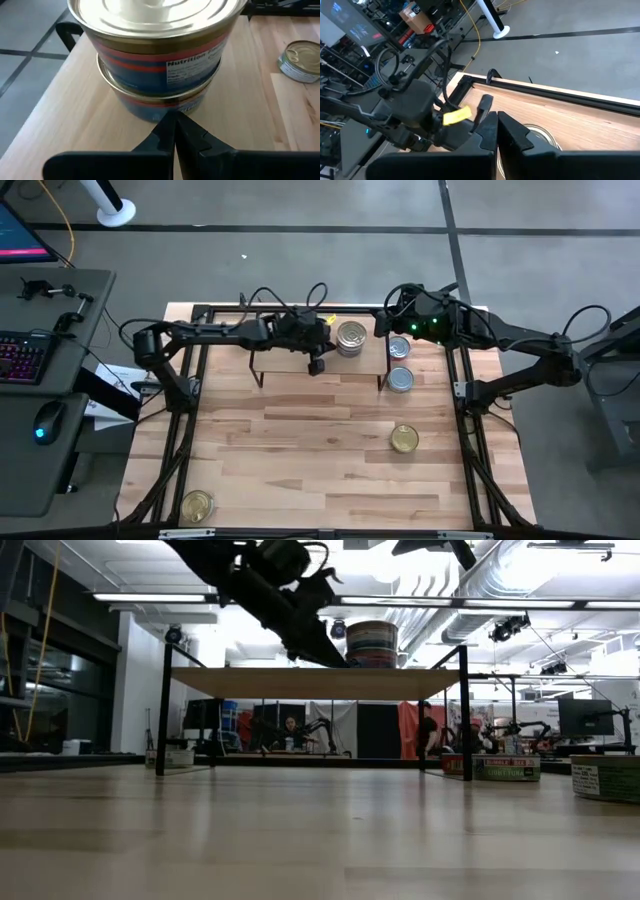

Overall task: Stack canned seafood by type on shelf
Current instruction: Adjust the stacked blue pink tuna cans on the shelf

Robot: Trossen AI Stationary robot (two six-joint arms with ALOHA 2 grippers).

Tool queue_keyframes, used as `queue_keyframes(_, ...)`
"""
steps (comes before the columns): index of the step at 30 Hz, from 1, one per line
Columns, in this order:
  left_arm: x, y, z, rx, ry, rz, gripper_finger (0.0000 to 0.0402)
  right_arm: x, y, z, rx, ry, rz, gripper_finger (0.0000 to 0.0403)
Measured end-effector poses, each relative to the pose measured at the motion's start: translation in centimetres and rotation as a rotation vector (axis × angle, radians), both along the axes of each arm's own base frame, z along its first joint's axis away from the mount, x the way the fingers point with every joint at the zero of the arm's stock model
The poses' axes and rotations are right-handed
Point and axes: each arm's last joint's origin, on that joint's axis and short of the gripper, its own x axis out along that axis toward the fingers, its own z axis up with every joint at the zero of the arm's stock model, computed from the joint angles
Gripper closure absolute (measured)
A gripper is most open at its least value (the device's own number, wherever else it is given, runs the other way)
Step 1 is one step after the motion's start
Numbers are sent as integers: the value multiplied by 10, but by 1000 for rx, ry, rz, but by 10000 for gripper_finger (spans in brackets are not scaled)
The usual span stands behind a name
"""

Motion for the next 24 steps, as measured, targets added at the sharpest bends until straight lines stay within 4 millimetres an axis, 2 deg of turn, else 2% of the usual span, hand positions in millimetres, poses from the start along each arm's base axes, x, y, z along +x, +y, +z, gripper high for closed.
queue_keyframes(17,41,9,4,30,-39,-5,401,2,10,0,-4,-3,46,403)
queue_keyframes(22,43,6,9,32,-55,-12,401,2,12,0,-15,10,59,403)
queue_keyframes(24,36,4,13,15,-20,-10,401,1,13,0,-29,28,72,403)
